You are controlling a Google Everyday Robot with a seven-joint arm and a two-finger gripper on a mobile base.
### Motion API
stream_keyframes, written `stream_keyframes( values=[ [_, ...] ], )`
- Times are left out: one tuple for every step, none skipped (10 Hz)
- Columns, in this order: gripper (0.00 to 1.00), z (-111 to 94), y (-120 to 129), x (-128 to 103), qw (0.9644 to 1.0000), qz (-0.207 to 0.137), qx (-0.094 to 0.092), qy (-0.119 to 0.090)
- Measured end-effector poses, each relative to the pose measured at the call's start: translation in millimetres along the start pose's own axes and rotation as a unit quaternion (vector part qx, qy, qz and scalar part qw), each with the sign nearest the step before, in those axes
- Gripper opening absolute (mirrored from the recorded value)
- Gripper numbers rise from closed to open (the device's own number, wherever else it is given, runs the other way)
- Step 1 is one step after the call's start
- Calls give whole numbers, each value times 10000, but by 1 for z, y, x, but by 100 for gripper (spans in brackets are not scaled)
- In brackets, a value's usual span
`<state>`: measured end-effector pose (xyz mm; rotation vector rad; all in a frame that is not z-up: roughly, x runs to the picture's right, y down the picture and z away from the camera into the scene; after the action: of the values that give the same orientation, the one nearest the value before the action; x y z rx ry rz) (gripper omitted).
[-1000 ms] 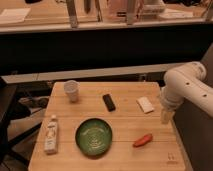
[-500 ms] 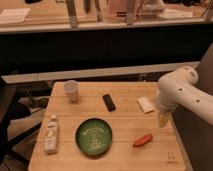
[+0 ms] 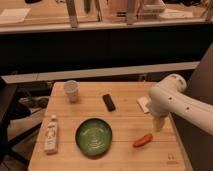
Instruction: Drag the pepper across the table
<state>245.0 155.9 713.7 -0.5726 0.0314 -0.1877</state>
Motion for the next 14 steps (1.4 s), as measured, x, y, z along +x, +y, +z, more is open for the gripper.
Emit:
stream_keyframes(
  values=[
    [80, 9, 2, -12, 9998, -214, -2, 16],
    [80, 12, 3, -19, 9994, -331, 2, 23],
    [80, 17, 6, -20, 9991, -413, -12, 38],
    [80, 21, 9, -21, 9987, -506, -11, 48],
    [80, 24, 9, -26, 9980, -628, 8, 44],
    [80, 29, 11, -31, 9973, -736, 10, 44],
    [80, 34, 12, -35, 9964, -846, 21, 45],
    [80, 37, 14, -39, 9953, -966, 30, 50],
    [80, 40, 15, -40, 9945, -1050, 32, 49],
    [80, 42, 17, -42, 9933, -1156, 40, 49],
    [80, 45, 16, -45, 9923, -1240, 61, 42],
    [80, 46, 16, -47, 9913, -1316, 87, 29],
    [80, 48, 18, -47, 9903, -1385, 103, 17],
    [80, 53, 22, -46, 9885, -1505, 127, -10]
  ],
)
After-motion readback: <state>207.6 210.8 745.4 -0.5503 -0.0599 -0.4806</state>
